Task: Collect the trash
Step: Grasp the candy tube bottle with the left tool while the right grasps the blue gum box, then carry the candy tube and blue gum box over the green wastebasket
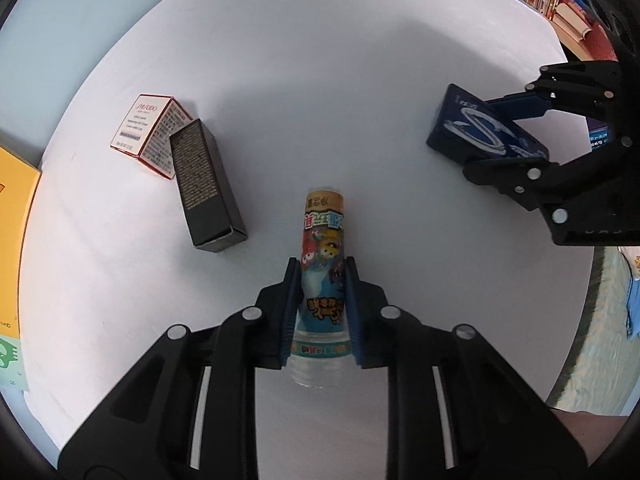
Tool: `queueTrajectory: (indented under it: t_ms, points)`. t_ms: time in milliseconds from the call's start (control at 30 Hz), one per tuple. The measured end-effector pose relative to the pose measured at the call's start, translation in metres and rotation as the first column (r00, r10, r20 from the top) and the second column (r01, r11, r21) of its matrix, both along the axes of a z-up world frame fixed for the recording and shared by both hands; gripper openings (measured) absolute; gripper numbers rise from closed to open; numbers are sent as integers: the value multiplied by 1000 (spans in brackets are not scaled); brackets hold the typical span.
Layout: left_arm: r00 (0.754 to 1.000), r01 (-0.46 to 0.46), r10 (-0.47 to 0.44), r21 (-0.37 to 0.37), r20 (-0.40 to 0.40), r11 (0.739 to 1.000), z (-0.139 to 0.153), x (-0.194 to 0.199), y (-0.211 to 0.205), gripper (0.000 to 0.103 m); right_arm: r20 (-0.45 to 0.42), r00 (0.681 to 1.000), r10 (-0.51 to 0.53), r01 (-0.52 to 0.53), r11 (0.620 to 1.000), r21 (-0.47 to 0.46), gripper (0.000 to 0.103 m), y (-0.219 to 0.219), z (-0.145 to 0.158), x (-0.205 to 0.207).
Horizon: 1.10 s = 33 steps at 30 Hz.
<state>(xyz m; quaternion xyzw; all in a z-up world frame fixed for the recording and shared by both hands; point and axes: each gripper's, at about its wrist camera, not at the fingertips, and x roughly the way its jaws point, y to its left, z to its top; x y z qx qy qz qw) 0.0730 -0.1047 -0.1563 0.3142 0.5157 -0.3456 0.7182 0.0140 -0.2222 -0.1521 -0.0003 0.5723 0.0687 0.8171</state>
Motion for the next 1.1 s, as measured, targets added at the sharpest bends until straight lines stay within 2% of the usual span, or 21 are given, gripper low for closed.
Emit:
queueTrajectory:
  t_ms: [100, 267, 433, 500, 600, 833, 1100]
  points:
    - [1000, -9, 8, -27, -25, 1000, 3, -6, 1, 20, 6, 1000, -19, 19, 1000, 2, 52, -5, 3, -8]
    - [1000, 12, -12, -29, -1, 1000, 13, -8, -2, 20, 22, 998, -58, 58, 998, 2, 52, -16, 11, -32]
    - [999, 45, -44, -29, 31, 999, 28, -35, -25, 20, 46, 992, -114, 113, 994, 9, 52, -25, 23, -66]
    - [998, 57, -56, -34, 39, 998, 40, -72, -7, 20, 53, 990, -132, 132, 991, 4, 52, -28, 26, -73]
    - [996, 79, -77, -37, 49, 996, 46, -81, -8, 20, 65, 985, -161, 162, 987, 2, 52, -35, 32, -92]
    - [986, 156, -154, -40, 58, 987, 41, -103, -42, 20, 83, 969, -232, 234, 972, -12, 52, -51, 43, -128]
    - [962, 270, -267, -50, 56, 962, 43, -151, -79, 20, 87, 941, -328, 331, 944, -20, 52, -70, 49, -184]
